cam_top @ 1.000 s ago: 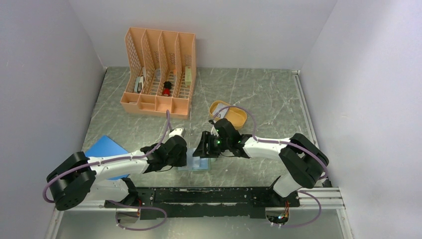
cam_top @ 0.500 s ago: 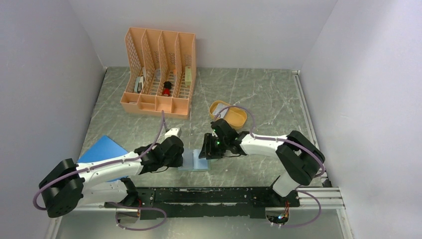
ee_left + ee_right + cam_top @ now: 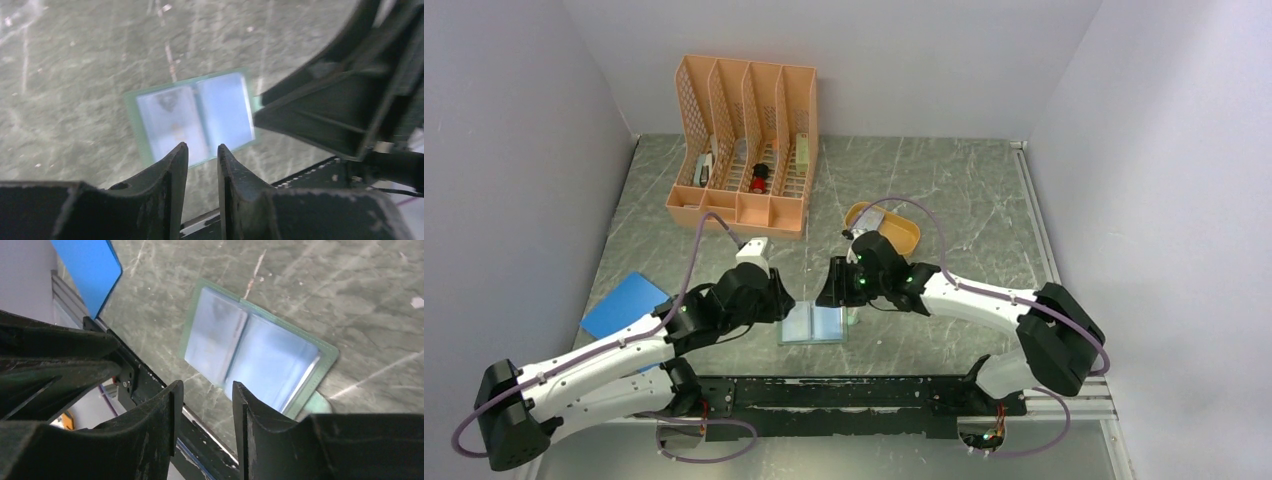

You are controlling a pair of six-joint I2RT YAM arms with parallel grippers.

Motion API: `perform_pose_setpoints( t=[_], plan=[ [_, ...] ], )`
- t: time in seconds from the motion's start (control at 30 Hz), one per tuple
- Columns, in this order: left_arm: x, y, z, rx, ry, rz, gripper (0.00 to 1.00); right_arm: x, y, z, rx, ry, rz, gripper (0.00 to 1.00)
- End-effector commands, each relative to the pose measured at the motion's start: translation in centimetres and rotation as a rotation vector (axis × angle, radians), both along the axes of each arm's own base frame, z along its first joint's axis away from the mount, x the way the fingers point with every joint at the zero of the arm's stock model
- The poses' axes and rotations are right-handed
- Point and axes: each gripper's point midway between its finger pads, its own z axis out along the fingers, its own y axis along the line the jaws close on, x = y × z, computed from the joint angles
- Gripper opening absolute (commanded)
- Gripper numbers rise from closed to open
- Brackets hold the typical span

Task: Put the credit cards into the card holder
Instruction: Turn over the card slot in the card holder, then pick up the credit card from the storage box.

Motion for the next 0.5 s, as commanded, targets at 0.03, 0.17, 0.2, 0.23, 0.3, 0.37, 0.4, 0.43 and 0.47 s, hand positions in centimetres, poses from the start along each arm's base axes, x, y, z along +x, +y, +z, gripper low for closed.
perform_pose_setpoints(
  t=[0.03,0.17,0.2,0.23,0.3,0.37,0.4,0.43,0.47],
  plan=[
    [0.8,-3.0,2.8,-0.160,-0.066,-0.054,0.33,1.9,1.3,2.6,0.062,-0.102,-0.032,0.42],
    [1.5,-3.3,4.4,-0.192,-0.126,-0.052,0.35,8.2,-3.2,8.2,0.006,-0.342,-0.315,0.49],
    [1.7,-3.3,5.2,-0.211,-0.157,-0.053,0.37,9.7,-4.1,9.4,0.005,-0.376,-0.346,0.50],
    [1.9,-3.3,5.8,-0.225,-0.189,-0.054,0.40,11.3,-5.2,10.0,-0.006,-0.379,-0.379,0.51],
    [2.4,-3.1,6.4,-0.245,-0.238,-0.039,0.52,14.3,-7.6,9.7,-0.046,-0.308,-0.461,0.51],
    [2.9,-2.7,6.1,-0.240,-0.258,-0.009,0.71,16.6,-9.5,7.8,-0.069,-0.220,-0.509,0.52],
    [2.9,-2.6,5.7,-0.225,-0.252,-0.005,0.75,17.2,-9.9,7.2,-0.048,-0.178,-0.524,0.52],
    [2.9,-2.6,5.4,-0.206,-0.238,-0.005,0.76,17.8,-10.3,6.6,-0.027,-0.156,-0.553,0.53],
    [2.8,-2.3,4.7,-0.169,-0.208,-0.005,0.77,18.4,-10.5,6.1,-0.001,-0.148,-0.582,0.55]
  ],
)
